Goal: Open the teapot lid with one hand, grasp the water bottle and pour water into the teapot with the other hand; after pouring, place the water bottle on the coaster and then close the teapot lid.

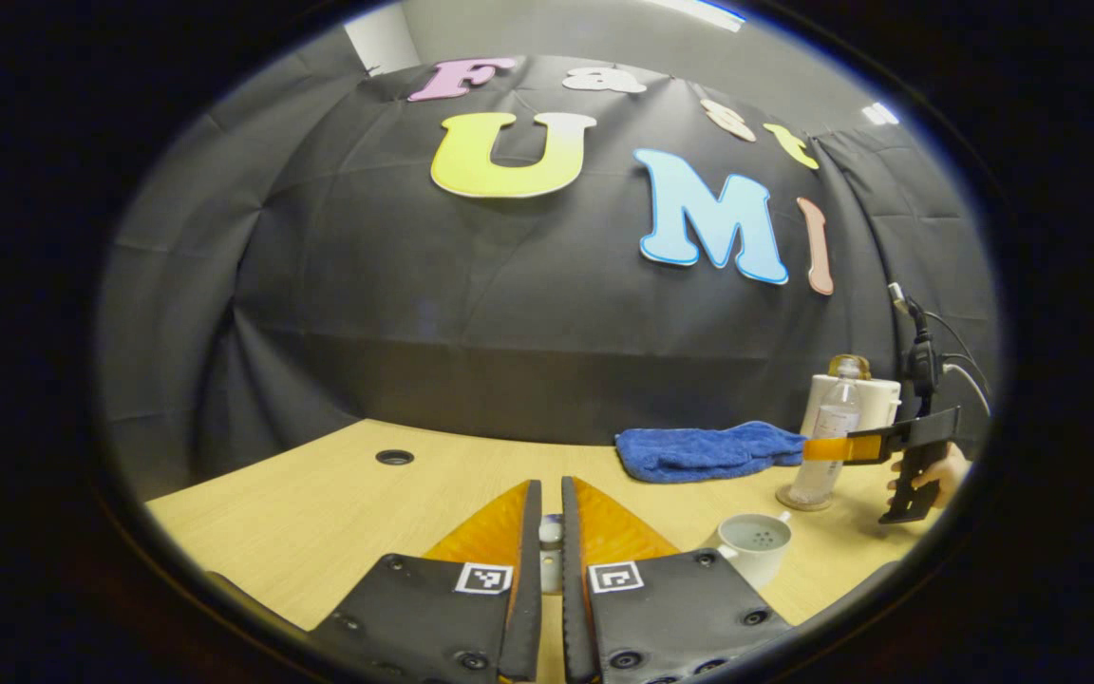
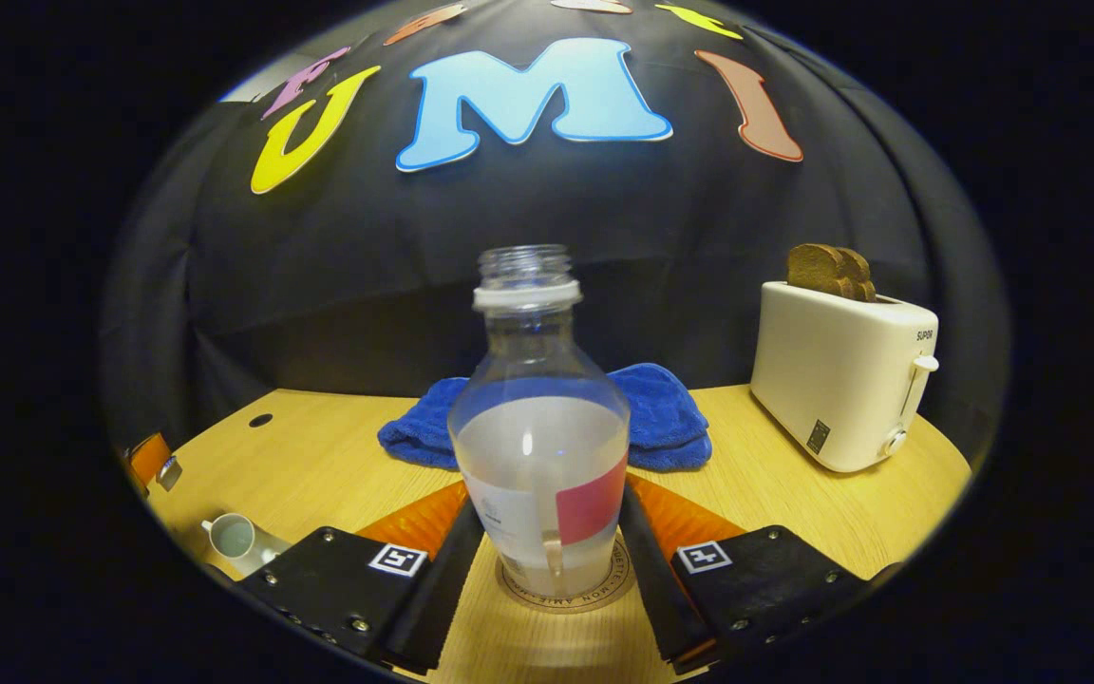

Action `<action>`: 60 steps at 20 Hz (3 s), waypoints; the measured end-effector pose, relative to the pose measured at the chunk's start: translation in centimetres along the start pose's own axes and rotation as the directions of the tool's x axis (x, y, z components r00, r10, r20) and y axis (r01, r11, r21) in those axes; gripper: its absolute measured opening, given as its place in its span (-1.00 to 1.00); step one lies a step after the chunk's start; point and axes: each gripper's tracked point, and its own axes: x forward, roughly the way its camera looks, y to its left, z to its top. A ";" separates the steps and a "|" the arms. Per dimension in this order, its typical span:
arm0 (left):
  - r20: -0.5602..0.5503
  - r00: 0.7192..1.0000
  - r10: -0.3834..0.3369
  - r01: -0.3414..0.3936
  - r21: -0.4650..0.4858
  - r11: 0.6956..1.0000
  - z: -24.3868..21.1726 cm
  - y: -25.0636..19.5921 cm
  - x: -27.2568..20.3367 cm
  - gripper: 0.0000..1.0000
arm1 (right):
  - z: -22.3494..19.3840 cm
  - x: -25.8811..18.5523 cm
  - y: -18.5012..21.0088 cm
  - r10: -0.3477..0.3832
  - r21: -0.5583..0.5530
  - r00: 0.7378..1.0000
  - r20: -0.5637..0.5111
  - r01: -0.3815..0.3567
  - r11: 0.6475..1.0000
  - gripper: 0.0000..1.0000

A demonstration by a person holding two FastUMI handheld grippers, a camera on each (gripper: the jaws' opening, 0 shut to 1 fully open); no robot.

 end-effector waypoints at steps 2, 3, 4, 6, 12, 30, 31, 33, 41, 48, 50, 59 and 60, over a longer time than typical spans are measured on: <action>-0.004 1.000 -0.002 0.002 0.004 1.000 -0.1 -0.1 0.0 -0.65 | 0.2 -0.2 0.1 -0.012 -0.031 1.000 0.006 0.012 0.999 0.68; -0.004 1.000 -0.003 0.003 0.007 1.000 -0.2 -0.2 0.0 -0.65 | 0.4 -0.3 0.1 -0.021 -0.051 1.000 0.012 0.022 0.998 0.81; -0.006 1.000 -0.004 0.004 0.011 1.000 -0.3 -0.2 0.1 -0.65 | 0.6 -0.7 0.2 -0.027 -0.065 0.999 0.021 0.028 0.997 0.89; -0.006 1.000 -0.009 0.009 0.017 1.000 -0.3 -0.3 0.0 -0.65 | 1.2 -1.5 0.3 -0.038 -0.074 0.998 0.044 0.041 0.996 0.95; -0.007 0.999 -0.043 0.043 0.022 0.999 -0.2 -1.7 -0.1 -0.64 | 3.3 -6.2 0.8 -0.041 -0.071 0.992 0.118 0.049 0.996 0.94; -0.034 0.985 -0.169 0.172 0.143 0.975 2.2 -11.8 -0.3 -0.64 | -1.3 -19.1 -0.9 -0.082 -0.005 0.973 0.215 0.085 0.996 0.94; -0.040 0.984 -0.176 0.180 0.151 0.972 2.0 -12.7 -0.1 -0.65 | -1.1 -19.2 -0.8 -0.078 0.001 0.971 0.226 0.080 0.997 0.94; -0.064 0.980 -0.189 0.198 0.164 0.966 1.4 -14.1 0.5 -0.65 | -0.3 -19.7 -0.3 -0.067 0.001 0.964 0.256 0.070 0.998 0.94; -0.116 0.977 -0.180 0.200 0.196 0.960 -0.9 -15.6 2.0 -0.70 | 0.0 -20.1 -0.4 -0.094 -0.040 0.950 0.298 0.110 0.993 0.94; -0.131 0.974 -0.183 0.205 0.184 0.961 -2.3 -16.1 2.8 -0.65 | -0.3 -19.8 -0.4 -0.091 -0.035 0.955 0.283 0.105 0.994 0.94; -0.127 0.974 -0.187 0.206 0.167 0.964 -2.3 -16.0 2.8 -0.64 | -0.4 -19.8 -0.2 -0.087 -0.029 0.956 0.280 0.099 0.995 0.95; -0.128 0.973 -0.193 0.213 0.164 0.963 -2.8 -16.2 3.0 -0.63 | -0.7 -19.5 -0.2 -0.088 -0.033 0.959 0.271 0.101 0.994 0.95; -0.130 0.973 -0.193 0.213 0.162 0.964 -2.8 -16.2 3.0 -0.61 | -0.7 -19.4 -0.2 -0.087 -0.034 0.959 0.270 0.099 0.994 0.94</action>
